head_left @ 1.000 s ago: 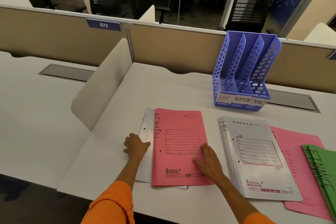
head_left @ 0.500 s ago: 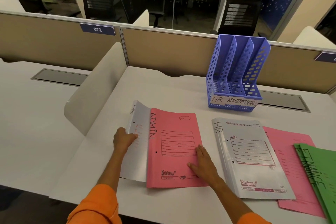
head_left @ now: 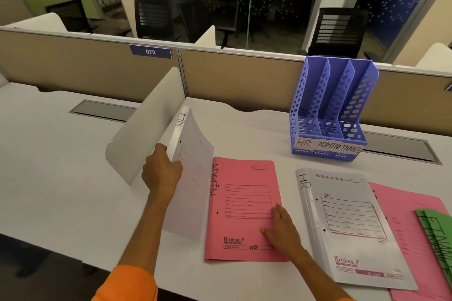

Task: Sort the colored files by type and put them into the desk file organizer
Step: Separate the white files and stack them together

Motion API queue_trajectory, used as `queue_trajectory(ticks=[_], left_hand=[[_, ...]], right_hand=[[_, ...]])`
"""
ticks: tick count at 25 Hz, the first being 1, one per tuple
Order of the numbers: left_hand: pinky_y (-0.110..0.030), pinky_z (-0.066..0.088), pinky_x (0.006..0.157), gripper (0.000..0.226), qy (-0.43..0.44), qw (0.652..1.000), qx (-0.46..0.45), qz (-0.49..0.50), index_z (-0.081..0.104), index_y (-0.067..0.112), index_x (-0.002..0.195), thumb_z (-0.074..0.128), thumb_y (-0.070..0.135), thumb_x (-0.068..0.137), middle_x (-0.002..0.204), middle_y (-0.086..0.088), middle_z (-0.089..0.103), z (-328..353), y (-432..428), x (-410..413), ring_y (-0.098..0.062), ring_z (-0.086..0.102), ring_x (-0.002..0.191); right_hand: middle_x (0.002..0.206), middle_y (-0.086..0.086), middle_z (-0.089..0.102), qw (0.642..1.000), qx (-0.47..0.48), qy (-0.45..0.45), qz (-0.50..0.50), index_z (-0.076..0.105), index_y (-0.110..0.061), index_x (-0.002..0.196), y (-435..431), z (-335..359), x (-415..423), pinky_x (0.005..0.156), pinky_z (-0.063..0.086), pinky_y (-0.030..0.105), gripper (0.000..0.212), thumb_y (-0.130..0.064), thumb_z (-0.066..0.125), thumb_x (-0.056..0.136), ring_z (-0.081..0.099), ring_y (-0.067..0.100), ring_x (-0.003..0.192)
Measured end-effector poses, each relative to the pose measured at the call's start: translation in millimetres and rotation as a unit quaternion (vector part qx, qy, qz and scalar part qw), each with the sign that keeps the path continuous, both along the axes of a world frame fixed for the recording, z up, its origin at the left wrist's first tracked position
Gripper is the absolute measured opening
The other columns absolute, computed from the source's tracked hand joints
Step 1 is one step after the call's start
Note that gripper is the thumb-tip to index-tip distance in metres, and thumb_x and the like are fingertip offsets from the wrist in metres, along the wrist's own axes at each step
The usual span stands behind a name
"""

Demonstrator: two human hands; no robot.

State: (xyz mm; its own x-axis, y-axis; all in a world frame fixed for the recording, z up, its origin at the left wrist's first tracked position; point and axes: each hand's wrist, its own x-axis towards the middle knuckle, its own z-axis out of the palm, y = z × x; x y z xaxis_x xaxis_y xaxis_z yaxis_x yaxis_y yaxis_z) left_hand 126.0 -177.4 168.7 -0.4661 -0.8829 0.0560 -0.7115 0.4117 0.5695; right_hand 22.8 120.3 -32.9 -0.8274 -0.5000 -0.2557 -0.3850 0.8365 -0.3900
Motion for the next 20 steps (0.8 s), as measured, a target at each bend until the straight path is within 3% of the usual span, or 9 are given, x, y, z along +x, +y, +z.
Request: queue_trajectory(ticks=[4,6,8,10,12,14,18,20], left_hand=[[-0.045,0.057,0.076,0.042,0.011,1.000,-0.026,-0.006,0.051,0.010,0.114,0.074,0.029,0.084,0.110,-0.016,0.067,23.0,22.1,-3.1,-0.037,0.068,0.089],[-0.046,0.057,0.078,0.044,0.037,0.999,-0.019,-0.011,0.052,0.011,0.115,0.076,0.029,0.083,0.113,-0.016,0.067,33.4,32.4,-7.4,-0.037,0.068,0.091],[-0.049,0.057,0.083,0.051,0.070,0.997,0.020,-0.019,0.051,0.011,0.119,0.078,0.030,0.080,0.116,-0.015,0.066,39.3,40.5,-14.1,-0.037,0.068,0.094],[-0.050,0.056,0.085,0.057,0.112,0.990,0.085,-0.028,0.052,0.012,0.121,0.082,0.032,0.077,0.118,-0.013,0.065,35.7,50.8,-25.1,-0.035,0.068,0.095],[-0.050,0.058,0.086,0.058,0.161,0.971,0.170,-0.042,0.054,0.013,0.118,0.085,0.030,0.072,0.115,-0.012,0.066,23.3,66.3,-37.7,-0.032,0.069,0.093],[-0.047,0.060,0.082,0.057,0.194,0.944,0.262,-0.051,0.056,0.015,0.113,0.088,0.027,0.068,0.110,-0.009,0.068,6.7,90.5,-51.9,-0.029,0.071,0.088],[-0.040,0.063,0.067,0.042,0.259,0.877,0.401,-0.056,0.062,0.012,0.101,0.088,0.010,0.068,0.098,-0.011,0.072,-30.6,150.5,-82.1,-0.026,0.073,0.077],[-0.047,0.063,0.070,0.041,0.270,0.848,0.452,-0.055,0.061,0.010,0.103,0.085,0.005,0.070,0.099,-0.013,0.072,-51.0,185.0,-94.9,-0.029,0.074,0.080]], right_hand=[[0.153,0.009,0.029,1.000,0.020,0.011,0.014,0.026,-0.009,0.145,-4.0,9.4,-8.1,0.113,0.029,0.037,0.082,-0.054,0.057,0.083,0.028,0.023,0.139],[0.140,0.003,0.045,0.999,-0.045,0.023,-0.001,0.038,-0.012,0.136,-8.5,23.1,-13.3,0.106,0.037,0.034,0.070,-0.053,0.058,0.084,0.042,0.021,0.128],[0.130,-0.002,0.050,0.979,-0.176,-0.071,-0.069,0.042,-0.011,0.136,-13.4,45.7,-22.4,0.102,0.038,0.033,0.065,-0.049,0.060,0.086,0.047,0.020,0.123],[0.130,0.001,0.055,0.921,-0.293,-0.213,-0.143,0.045,-0.011,0.136,-11.6,70.0,-36.3,0.097,0.047,0.034,0.070,-0.056,0.059,0.084,0.056,0.018,0.115],[0.113,0.003,0.067,0.849,-0.386,-0.295,-0.207,0.056,-0.012,0.121,0.4,87.5,-53.5,0.082,0.056,0.034,0.059,-0.058,0.056,0.084,0.067,0.018,0.098],[0.099,0.003,0.073,0.816,-0.418,-0.320,-0.238,0.065,-0.016,0.105,24.7,101.2,-71.9,0.073,0.058,0.033,0.040,-0.051,0.059,0.086,0.071,0.020,0.088],[0.097,0.002,0.075,0.820,-0.408,-0.312,-0.251,0.072,-0.014,0.101,84.7,107.0,-98.6,0.076,0.056,0.036,0.030,-0.036,0.073,0.080,0.071,0.022,0.090],[0.092,0.005,0.076,0.830,-0.394,-0.289,-0.271,0.073,-0.011,0.097,112.7,102.4,-110.0,0.071,0.058,0.036,0.021,-0.025,0.073,0.081,0.072,0.024,0.084]])
